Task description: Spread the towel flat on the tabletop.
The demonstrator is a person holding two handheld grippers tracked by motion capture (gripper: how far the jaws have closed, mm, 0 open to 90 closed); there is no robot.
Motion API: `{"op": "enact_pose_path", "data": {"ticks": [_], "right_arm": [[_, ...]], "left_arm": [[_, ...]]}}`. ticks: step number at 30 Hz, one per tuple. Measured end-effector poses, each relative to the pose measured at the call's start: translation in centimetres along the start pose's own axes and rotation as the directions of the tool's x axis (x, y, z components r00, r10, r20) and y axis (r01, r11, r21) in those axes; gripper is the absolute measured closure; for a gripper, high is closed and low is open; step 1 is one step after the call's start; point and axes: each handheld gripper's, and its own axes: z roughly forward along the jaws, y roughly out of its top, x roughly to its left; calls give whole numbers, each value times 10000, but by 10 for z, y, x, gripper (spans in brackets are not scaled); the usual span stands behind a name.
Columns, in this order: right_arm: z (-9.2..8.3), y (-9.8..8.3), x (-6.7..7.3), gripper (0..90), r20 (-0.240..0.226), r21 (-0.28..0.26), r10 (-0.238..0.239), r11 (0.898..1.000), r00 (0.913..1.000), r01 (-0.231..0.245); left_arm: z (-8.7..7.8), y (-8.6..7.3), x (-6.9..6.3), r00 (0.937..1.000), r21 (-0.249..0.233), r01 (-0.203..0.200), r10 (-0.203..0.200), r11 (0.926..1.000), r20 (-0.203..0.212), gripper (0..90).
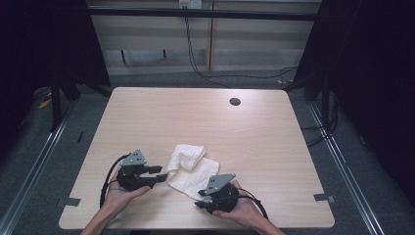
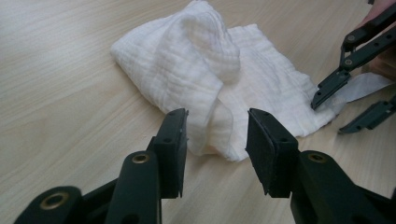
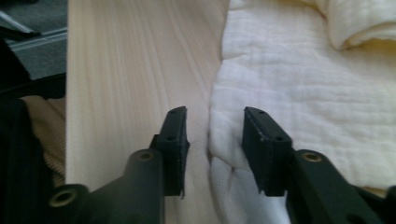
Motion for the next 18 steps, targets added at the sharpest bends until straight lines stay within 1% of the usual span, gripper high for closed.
{"op": "enact_pose_path", "data": {"ticks": [1, 2, 3, 4, 5, 6, 7, 8, 10, 11, 12, 14, 18], "right_arm": [[0, 0, 1, 683, 219, 12, -61, 10000, 9997, 61], [0, 0, 0, 733, 336, 33, -3, 10000, 9994, 2], [-1, 1, -2, 802, 404, 46, 100, 9999, 9991, -101], [-1, 1, -3, 829, 400, 83, 130, 9999, 9991, -133], [-1, 1, -6, 857, 269, 127, 232, 9996, 9994, -236], [-2, 1, -8, 866, 63, 76, 567, 9984, 9984, -567], [-2, 2, -11, 870, -54, 88, 641, 9979, 9979, -641], [-5, 3, -12, 873, -139, -21, 816, 9967, 9966, -817], [-13, 8, -16, 873, -274, -414, 1024, 9938, 9944, -1034], [-19, 11, -18, 873, -294, -699, 1080, 9915, 9937, -1098], [-27, 15, -20, 874, -184, -957, 1139, 9887, 9933, -1151], [-38, 21, -25, 875, -35, -1290, 1186, 9846, 9929, -1181], [-53, 27, -32, 876, 295, -1717, 1342, 9769, 9905, -1273]], "left_arm": [[0, 0, 0, 10000, -35, 28, -28, 10000, -15, 578], [-1, 0, 1, 10000, -48, 46, -46, 10000, -77, 576], [-1, 0, 1, 10000, -68, 67, -67, 10000, -38, 571], [-2, 0, 1, 9999, -102, 97, -97, 9999, -34, 569], [-3, 0, 1, 9999, -103, 94, -95, 9999, -81, 567], [-3, 0, 1, 9999, -141, 102, -103, 9998, -81, 567], [-4, 1, 2, 9999, -211, 122, -124, 9997, -103, 567], [-5, 1, 2, 9999, -219, 88, -91, 9997, -128, 566], [-6, 3, 3, 9999, -293, 18, -23, 9996, -163, 565], [-6, 5, 3, 9994, -262, -87, 78, 9996, -327, 564], [-7, 6, 4, 9993, -287, -80, 69, 9996, -365, 561], [-7, 8, 6, 9993, -386, -57, 42, 9992, -379, 560], [-7, 9, 6, 9994, -419, -12, -2, 9991, -333, 553]]}}
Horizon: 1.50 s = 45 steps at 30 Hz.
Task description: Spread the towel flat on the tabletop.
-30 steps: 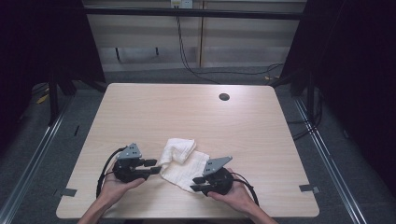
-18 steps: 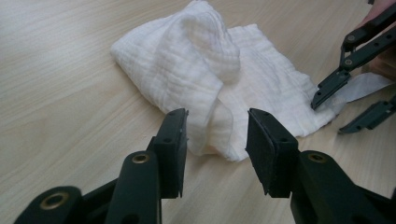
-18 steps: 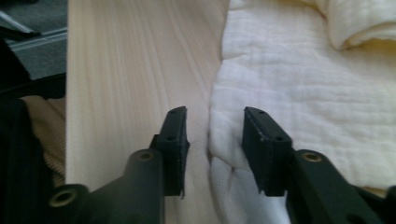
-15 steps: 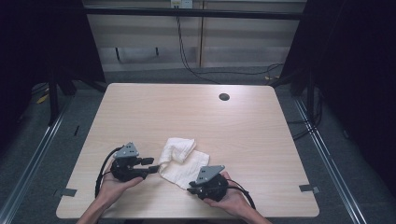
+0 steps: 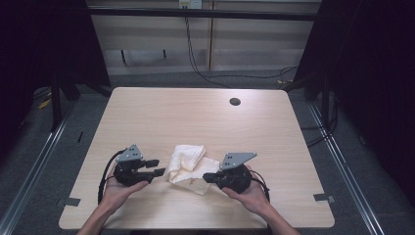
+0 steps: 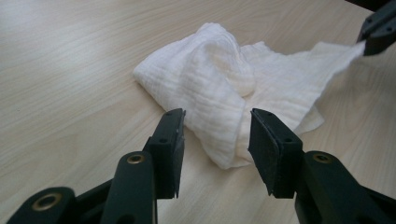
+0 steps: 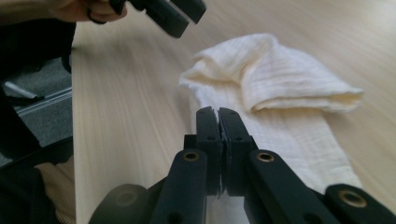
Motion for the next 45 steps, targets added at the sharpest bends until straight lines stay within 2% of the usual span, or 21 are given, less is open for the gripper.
{"op": "enact_pose_path", "data": {"ticks": [4, 5, 7, 9, 12, 14, 16, 17, 19, 20, 21, 23, 25, 26, 27, 31, 32, 35, 36, 41, 45], "right_arm": [[-9, 6, -9, 876, 151, -231, 226, 9995, 9996, -222], [-9, 8, -10, 876, 166, -257, 222, 9994, 9996, -217], [-9, 9, -12, 876, 247, -247, 177, 9995, 9995, -171], [-11, 9, -15, 876, 203, -377, 364, 9987, 9991, -357], [-11, 11, -18, 876, 297, -332, 393, 9987, 9988, -383], [-12, 12, -20, 876, 328, -447, 424, 9982, 9986, -409], [-14, 13, -21, 876, 330, -517, 461, 9977, 9984, -443], [-16, 13, -22, 876, 390, -524, 430, 9978, 9983, -409], [-18, 14, -24, 876, 408, -678, 530, 9964, 9978, -502], [-19, 14, -24, 876, 398, -719, 581, 9959, 9975, -552], [-19, 14, -25, 876, 403, -756, 622, 9954, 9973, -590], [-19, 14, -25, 876, 444, -638, 546, 9966, 9975, -518], [-19, 14, -25, 876, 471, -658, 576, 9963, 9972, -544], [-19, 14, -25, 876, 487, -680, 593, 9961, 9971, -559], [-19, 14, -25, 875, 519, -676, 585, 9962, 9969, -550], [-24, 12, -26, 876, 644, -724, 618, 9957, 9960, -571], [-26, 12, -27, 876, 676, -747, 690, 9952, 9953, -640], [-30, 9, -31, 876, 752, -861, 825, 9934, 9937, -760], [-30, 8, -32, 876, 857, -918, 879, 9926, 9924, -800], [-43, 10, -36, 877, 1140, -1255, 1025, 9882, 9882, -881], [-61, 12, -43, 878, 1671, -1600, 1302, 9817, 9773, -1034]], "left_arm": [[8, 1, -2, 9998, 167, -55, 52, 9998, 172, 537], [10, 2, -4, 9996, 242, -171, 167, 9996, 207, 536], [13, 4, -11, 9987, 297, -386, 376, 9988, 332, 535], [16, 5, -16, 9980, 370, -487, 471, 9981, 413, 535], [22, 6, -18, 9973, 590, -703, 688, 9958, 263, 532], [25, 6, -15, 9984, 539, -520, 506, 9972, 264, 530], [29, 6, -13, 9986, 604, -529, 524, 9968, 114, 534], [31, 6, -11, 9988, 636, -461, 451, 9969, 164, 541], [37, 4, -12, 9979, 891, -606, 582, 9942, 298, 574], [40, 4, -13, 9964, 1003, -593, 527, 9932, 669, 573], [41, 5, -16, 9957, 1068, -606, 525, 9924, 767, 566], [43, 7, -25, 9939, 1231, -964, 888, 9877, 655, 545], [45, 6, -29, 9935, 1355, -1066, 998, 9850, 555, 541], [48, 5, -29, 9925, 1504, -1208, 1164, 9812, 383, 551], [50, 3, -28, 9929, 1580, -1185, 1153, 9803, 292, 590], [51, 2, -21, 9942, 1349, -1060, 1026, 9852, 316, 807], [50, 2, -19, 9949, 1367, -956, 900, 9860, 464, 858], [44, 7, -20, 9946, 1196, -903, 833, 9887, 623, 876], [40, 9, -19, 9949, 936, -843, 786, 9920, 625, 876], [21, 15, -10, 9974, 319, -428, 409, 9986, 589, 879], [3, 19, 0, 9984, -221, -46, 59, 9997, 565, 879]]}}
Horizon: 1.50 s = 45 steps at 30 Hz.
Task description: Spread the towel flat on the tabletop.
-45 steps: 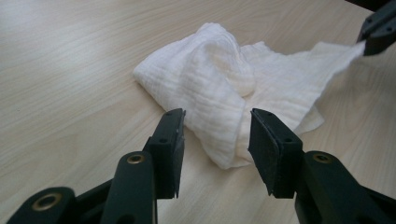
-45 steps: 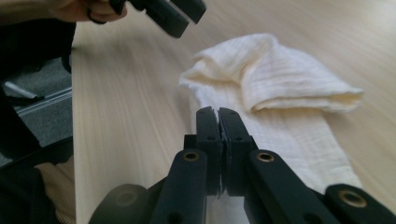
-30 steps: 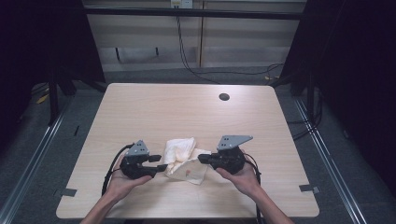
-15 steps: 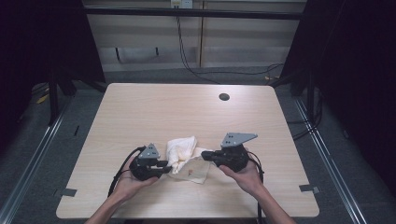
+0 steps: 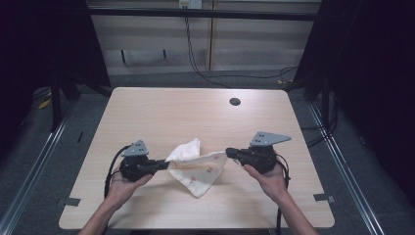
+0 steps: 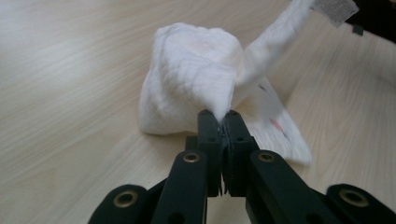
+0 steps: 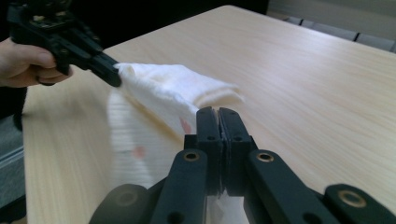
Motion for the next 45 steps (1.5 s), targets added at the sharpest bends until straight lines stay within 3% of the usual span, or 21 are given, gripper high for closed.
{"op": "enact_pose_path", "data": {"ticks": [5, 9, 11, 17, 19, 21, 23, 25, 26, 27, 30, 31, 32, 34, 39, 42, 43, 45], "right_arm": [[-15, -3, -14, 878, 623, -59, 331, 9994, 9975, -328], [-20, -9, -21, 879, 896, -6, 526, 9986, 9946, -528], [-23, -20, -27, 879, 1123, 204, 698, 9972, 9912, -725], [-24, -35, -33, 879, 1257, 523, 889, 9940, 9881, -960], [-22, -38, -33, 879, 1223, 664, 929, 9926, 9881, -1016], [-18, -42, -32, 879, 1188, 887, 826, 9917, 9895, -934], [-15, -45, -31, 878, 1184, 1069, 824, 9897, 9895, -952], [-13, -46, -30, 878, 1142, 1145, 776, 9893, 9904, -907], [-12, -47, -29, 878, 1135, 1259, 692, 9885, 9911, -834], [-12, -46, -28, 878, 1144, 1232, 725, 9886, 9908, -866], [-12, -47, -28, 878, 1139, 1194, 743, 9889, 9907, -879], [-12, -47, -28, 878, 1139, 1194, 743, 9889, 9907, -879], [-12, -47, -28, 878, 1119, 1212, 758, 9886, 9908, -893], [-11, -49, -27, 877, 1059, 1184, 728, 9893, 9917, -853], [-11, -53, -28, 877, 1034, 1261, 813, 9875, 9913, -941], [-11, -53, -28, 876, 1037, 1208, 859, 9878, 9909, -983], [-11, -53, -28, 876, 999, 1201, 831, 9882, 9915, -950], [-11, -53, -28, 876, 1012, 1242, 835, 9876, 9914, -959]], "left_arm": [[-12, -4, 13, 9989, -227, 445, -448, 9987, -112, 881], [-13, -10, 17, 9978, -26, 608, -608, 9981, -253, 881], [-10, -19, 22, 9965, 328, 756, -744, 9966, -370, 880], [-2, -29, 31, 9913, 781, 1217, -1172, 9895, -600, 846], [-2, -30, 30, 9918, 751, 1174, -1130, 9902, -597, 812], [-8, -26, 24, 9937, 316, 806, -779, 9962, -808, 756], [-17, -20, 16, 9940, -173, 745, -757, 9971, -786, 710], [-19, -18, 11, 9946, -254, 559, -578, 9981, -857, 687], [-19, -16, -2, 9991, -171, 98, -105, 9998, -408, 700], [-16, -17, -8, 9998, -39, -96, 95, 9999, -184, 710], [8, -23, -30, 9935, 945, -751, 663, 9927, 924, 739], [8, -23, -30, 9935, 945, -751, 663, 9927, 924, 742], [21, -28, -39, 9871, 1510, -1125, 931, 9821, 1303, 742], [35, -31, -50, 9777, 1924, -1483, 1146, 9701, 1760, 702], [45, -35, -59, 9681, 2154, -1523, 1017, 9646, 2291, 650], [46, -38, -70, 9601, 2189, -1782, 1209, 9593, 2521, 644], [46, -39, -72, 9573, 2351, -1951, 1327, 9522, 2570, 644], [49, -40, -75, 9527, 2367, -2056, 1389, 9496, 2702, 630]]}}
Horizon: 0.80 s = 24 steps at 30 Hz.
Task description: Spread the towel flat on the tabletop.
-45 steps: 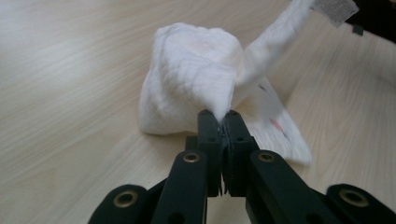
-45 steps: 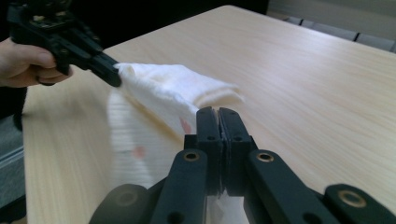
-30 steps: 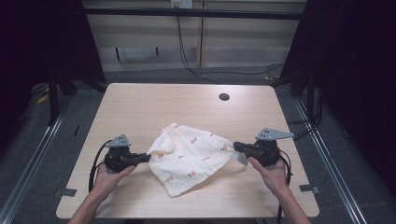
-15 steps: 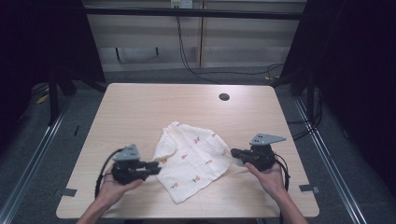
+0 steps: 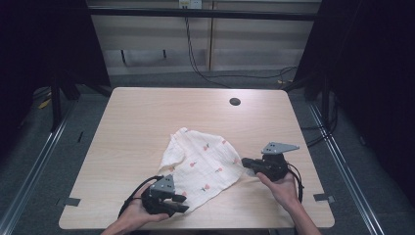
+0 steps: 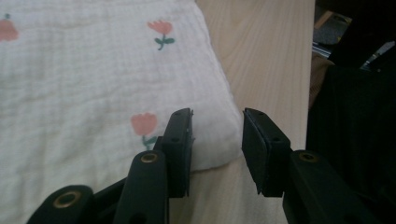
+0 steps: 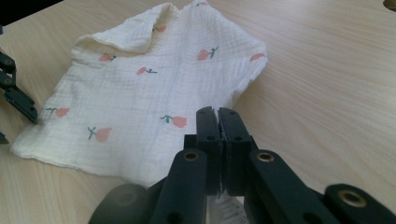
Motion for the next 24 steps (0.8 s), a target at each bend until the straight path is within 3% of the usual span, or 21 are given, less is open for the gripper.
{"op": "enact_pose_path", "data": {"ticks": [7, 12, 15, 18, 22, 24], "right_arm": [[0, 0, 0, 876, -18, -14, 8, 10000, 10000, -8], [-2, -1, -2, 876, -29, -1, 112, 9999, 9999, -112], [-2, -1, -2, 875, -54, -34, 189, 9998, 9998, -190], [-1, -2, -2, 876, -24, 2, 235, 9997, 9997, -235], [-1, -1, -2, 876, 9, 12, 209, 9998, 9998, -209], [-1, -1, -2, 876, -47, 6, 183, 9998, 9998, -183]], "left_arm": [[4, -1, -4, 10000, 117, 11, -12, 9999, 51, 559], [5, -1, -9, 9988, 182, -401, 406, 9990, -258, 560], [6, -1, -14, 9920, 360, -961, 987, 9947, -783, 629], [6, 0, -18, 9841, 630, -1214, 1284, 9906, -1229, 709], [4, -1, -14, 9871, 625, -1112, 1175, 9918, -1090, 846], [4, -1, -13, 9907, 515, -910, 957, 9945, -971, 863]]}}
